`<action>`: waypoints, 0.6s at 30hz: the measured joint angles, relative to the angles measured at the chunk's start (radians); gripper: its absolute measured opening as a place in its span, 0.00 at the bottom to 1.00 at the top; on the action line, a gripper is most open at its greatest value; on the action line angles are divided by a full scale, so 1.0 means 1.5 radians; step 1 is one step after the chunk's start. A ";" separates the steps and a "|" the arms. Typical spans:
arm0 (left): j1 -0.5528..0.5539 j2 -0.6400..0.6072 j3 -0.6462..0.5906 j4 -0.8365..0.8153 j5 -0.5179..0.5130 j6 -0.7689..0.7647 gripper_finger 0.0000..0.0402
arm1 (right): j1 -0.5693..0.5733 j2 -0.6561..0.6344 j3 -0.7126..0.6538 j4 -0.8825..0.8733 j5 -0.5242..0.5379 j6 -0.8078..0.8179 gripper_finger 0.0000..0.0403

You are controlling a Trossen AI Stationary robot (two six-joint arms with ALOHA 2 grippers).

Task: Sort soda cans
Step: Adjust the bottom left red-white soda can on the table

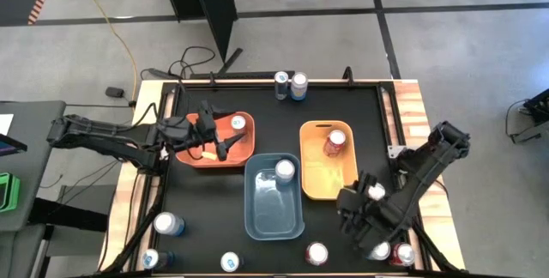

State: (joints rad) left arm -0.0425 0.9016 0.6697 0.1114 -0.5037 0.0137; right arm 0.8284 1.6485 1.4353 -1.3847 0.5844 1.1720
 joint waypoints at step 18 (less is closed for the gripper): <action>0.000 0.000 0.000 -0.035 0.000 -0.051 0.91 | 0.059 0.019 0.000 0.196 -0.042 0.059 0.71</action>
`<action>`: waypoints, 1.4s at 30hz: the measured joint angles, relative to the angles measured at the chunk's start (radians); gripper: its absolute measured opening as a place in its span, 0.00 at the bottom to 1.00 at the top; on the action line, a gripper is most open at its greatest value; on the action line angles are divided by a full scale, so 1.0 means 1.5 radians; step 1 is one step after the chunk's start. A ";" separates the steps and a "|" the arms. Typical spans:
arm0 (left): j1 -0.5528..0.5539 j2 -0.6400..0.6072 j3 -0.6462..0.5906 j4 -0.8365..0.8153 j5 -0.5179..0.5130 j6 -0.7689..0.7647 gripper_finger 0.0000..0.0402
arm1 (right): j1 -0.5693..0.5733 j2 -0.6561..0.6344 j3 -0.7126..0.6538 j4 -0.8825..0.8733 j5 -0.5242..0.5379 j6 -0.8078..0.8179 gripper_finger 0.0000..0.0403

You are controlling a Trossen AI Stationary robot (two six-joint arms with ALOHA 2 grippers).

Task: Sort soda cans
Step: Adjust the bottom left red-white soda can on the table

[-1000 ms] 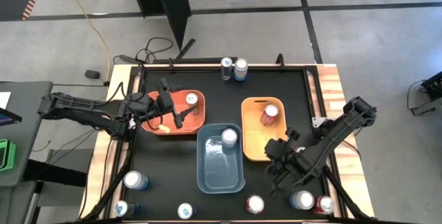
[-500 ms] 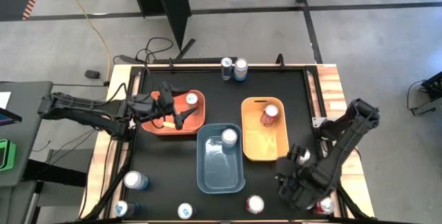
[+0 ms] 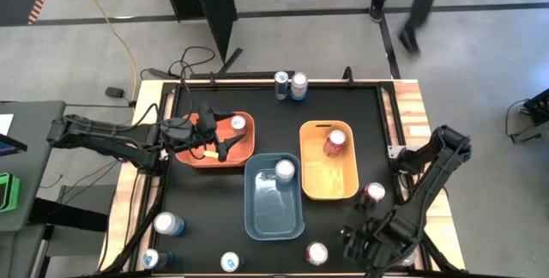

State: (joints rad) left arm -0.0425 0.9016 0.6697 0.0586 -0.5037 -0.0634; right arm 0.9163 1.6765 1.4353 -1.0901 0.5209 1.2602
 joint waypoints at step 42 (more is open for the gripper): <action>0.000 0.000 0.000 0.005 -0.001 0.027 0.91 | 0.001 0.009 0.000 0.183 -0.037 -0.120 0.71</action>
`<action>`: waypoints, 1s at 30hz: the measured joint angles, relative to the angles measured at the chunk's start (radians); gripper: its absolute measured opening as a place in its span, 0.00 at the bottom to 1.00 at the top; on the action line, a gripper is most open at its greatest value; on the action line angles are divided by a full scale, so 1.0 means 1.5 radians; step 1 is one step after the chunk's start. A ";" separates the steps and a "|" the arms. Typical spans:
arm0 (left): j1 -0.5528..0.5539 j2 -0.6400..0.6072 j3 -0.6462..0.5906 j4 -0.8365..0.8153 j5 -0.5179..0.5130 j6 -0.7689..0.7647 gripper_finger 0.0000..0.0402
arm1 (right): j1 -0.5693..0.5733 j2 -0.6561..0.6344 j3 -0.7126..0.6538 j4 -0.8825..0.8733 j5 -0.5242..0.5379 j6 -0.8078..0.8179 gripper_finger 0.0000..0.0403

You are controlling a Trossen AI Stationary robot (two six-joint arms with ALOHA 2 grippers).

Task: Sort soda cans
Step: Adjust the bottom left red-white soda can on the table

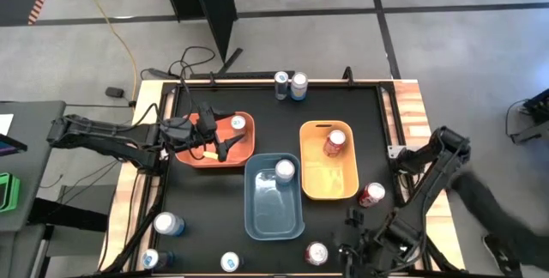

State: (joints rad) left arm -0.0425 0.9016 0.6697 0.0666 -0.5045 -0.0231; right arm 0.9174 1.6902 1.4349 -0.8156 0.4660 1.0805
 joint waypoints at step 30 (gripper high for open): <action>0.000 0.000 0.000 -0.004 0.000 -0.006 0.91 | -0.037 0.088 0.001 0.099 -0.017 -0.005 0.71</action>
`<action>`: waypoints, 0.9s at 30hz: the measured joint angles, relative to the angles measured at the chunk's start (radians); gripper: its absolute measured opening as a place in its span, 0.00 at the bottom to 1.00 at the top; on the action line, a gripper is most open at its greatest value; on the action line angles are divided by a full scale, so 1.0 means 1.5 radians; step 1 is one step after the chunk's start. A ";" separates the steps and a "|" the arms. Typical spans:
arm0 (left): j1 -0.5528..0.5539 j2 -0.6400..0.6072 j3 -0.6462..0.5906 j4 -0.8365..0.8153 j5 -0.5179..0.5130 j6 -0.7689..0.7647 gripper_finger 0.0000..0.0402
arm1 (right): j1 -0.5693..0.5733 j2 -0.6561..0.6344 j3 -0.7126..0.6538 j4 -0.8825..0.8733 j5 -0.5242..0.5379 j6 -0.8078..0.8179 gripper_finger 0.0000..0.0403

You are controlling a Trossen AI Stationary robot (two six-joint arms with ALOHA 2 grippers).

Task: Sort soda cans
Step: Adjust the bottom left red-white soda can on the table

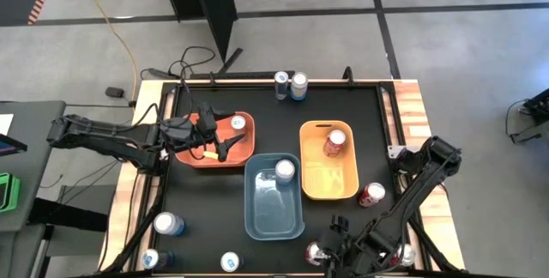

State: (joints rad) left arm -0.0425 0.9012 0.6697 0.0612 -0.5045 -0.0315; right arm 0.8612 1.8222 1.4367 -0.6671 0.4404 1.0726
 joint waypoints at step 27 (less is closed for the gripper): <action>0.000 0.000 0.000 -0.001 0.000 0.001 0.91 | -0.003 -0.002 0.000 0.044 -0.018 -0.056 0.71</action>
State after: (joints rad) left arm -0.0422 0.9012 0.6697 0.0598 -0.5045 -0.0306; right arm 0.8570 1.8194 1.4368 -0.6008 0.4137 0.9882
